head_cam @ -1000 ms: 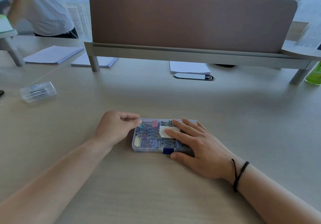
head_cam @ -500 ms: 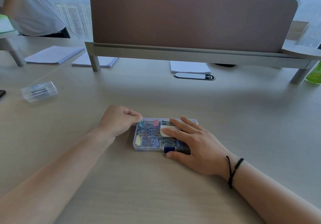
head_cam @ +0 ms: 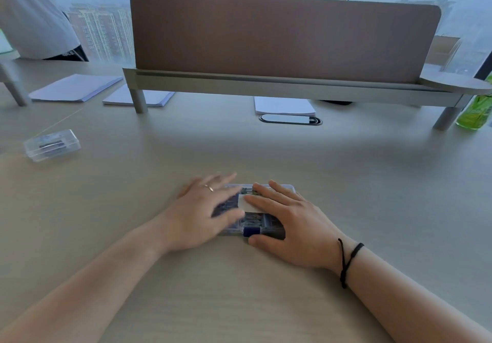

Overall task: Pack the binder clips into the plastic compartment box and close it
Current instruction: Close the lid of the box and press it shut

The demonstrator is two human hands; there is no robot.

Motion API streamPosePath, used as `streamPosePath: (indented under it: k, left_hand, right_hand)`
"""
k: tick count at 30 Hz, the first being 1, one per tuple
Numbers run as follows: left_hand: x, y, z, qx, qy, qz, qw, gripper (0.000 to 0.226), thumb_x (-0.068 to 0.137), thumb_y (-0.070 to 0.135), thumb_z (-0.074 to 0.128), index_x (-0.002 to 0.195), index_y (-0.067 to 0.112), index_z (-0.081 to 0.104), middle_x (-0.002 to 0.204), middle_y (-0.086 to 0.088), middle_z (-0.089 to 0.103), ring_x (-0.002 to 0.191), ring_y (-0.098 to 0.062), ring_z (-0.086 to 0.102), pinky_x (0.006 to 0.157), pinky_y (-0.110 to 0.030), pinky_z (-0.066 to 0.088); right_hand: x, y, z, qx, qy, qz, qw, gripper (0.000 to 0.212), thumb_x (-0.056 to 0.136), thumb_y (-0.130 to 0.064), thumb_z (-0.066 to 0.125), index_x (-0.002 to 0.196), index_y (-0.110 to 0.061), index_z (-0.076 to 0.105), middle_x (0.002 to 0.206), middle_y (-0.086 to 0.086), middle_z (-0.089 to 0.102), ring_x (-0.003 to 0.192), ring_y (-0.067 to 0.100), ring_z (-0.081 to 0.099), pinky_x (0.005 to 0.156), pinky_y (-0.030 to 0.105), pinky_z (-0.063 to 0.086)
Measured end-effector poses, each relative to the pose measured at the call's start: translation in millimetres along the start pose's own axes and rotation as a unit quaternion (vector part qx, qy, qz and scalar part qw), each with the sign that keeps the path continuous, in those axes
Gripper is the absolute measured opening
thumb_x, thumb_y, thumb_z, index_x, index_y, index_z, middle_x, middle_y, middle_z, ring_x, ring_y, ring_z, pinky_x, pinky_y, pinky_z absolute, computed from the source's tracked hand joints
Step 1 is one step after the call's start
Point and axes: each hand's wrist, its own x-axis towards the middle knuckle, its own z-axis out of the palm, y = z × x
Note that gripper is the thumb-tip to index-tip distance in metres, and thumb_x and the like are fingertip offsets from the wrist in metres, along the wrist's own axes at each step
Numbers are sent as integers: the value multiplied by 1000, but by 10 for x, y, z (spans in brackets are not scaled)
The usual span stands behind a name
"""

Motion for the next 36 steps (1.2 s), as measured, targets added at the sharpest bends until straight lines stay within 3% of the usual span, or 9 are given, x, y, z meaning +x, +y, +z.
streamPosePath:
  k: [3, 5, 11, 14, 16, 19, 22, 27, 36]
  left_hand:
    - [-14, 73, 25, 134, -79, 53, 986, 99, 76, 92, 20, 155, 41, -10, 158, 26, -19, 147, -4, -26, 121, -41, -18]
    - [-8, 53, 12, 134, -90, 66, 985, 97, 79, 90, 27, 154, 44, -14, 160, 22, -21, 147, -6, -28, 121, -35, -17]
    - [14, 6, 17, 123, -15, 113, 986, 82, 84, 80, 19, 155, 39, 16, 164, 7, 17, 153, -18, 13, 117, -21, 0]
    - [1, 14, 42, 117, 71, 158, 978, 73, 95, 71, 21, 145, 26, 49, 144, -7, 55, 133, -28, 52, 110, -38, 37]
    - [6, 6, 34, 89, 107, 175, 975, 65, 99, 66, 26, 136, 25, 59, 134, -6, 64, 123, -26, 62, 98, -38, 52]
    - [-30, 47, -48, 53, 160, 198, 966, 41, 97, 54, 47, 128, 33, 65, 125, 6, 70, 114, -12, 67, 81, -23, 55]
    - [-62, 51, -73, 48, 206, 241, 947, 33, 93, 47, 64, 120, 31, 71, 120, 14, 71, 104, -8, 69, 71, -22, 54]
    - [-63, 114, -12, 117, 299, 319, 892, 21, 94, 19, 69, 114, 18, 76, 117, -3, 73, 96, -22, 72, 80, -28, 53]
    - [-34, 165, 129, 149, 352, 341, 859, 21, 89, 9, 73, 109, 9, 77, 113, -12, 74, 95, -29, 72, 79, -35, 56]
  right_hand:
    - [-12, 59, -39, 55, -5, -8, 998, 72, 78, -49, 53, 146, -43, 30, 158, -24, 19, 149, 2, 6, 121, 29, 18]
    - [-24, 123, -83, 89, -19, -8, 996, 71, 75, -33, 56, 142, -41, 35, 157, -24, 22, 147, -3, 6, 121, 25, 17]
    - [-58, 204, -14, 83, 24, -38, 995, 61, 83, -45, 63, 139, -45, 39, 153, -22, 32, 146, -3, 16, 117, 20, 22]
    - [-35, 220, -2, 48, 99, -50, 993, 53, 82, -50, 67, 131, -38, 52, 142, -16, 50, 136, 3, 40, 111, 29, 37]
    - [3, 216, 32, -2, 180, -76, 981, 41, 84, -45, 67, 122, -29, 61, 128, -10, 62, 120, 12, 57, 104, 42, 45]
    - [33, 226, 62, -58, 237, -95, 965, 34, 87, -44, 66, 116, -27, 66, 118, -9, 68, 107, 16, 66, 102, 47, 45]
    - [15, 193, 47, -59, 261, -118, 956, 31, 86, -42, 70, 113, -24, 69, 112, -8, 71, 96, 18, 69, 82, 37, 55]
    - [10, 185, 14, -32, 273, -103, 956, 30, 86, -44, 69, 109, -25, 69, 105, -11, 72, 86, 15, 71, 62, 33, 56]
    - [1, 254, -11, 14, 263, -106, 959, 34, 84, -43, 74, 109, -19, 72, 101, -8, 74, 85, 11, 71, 65, 32, 56]
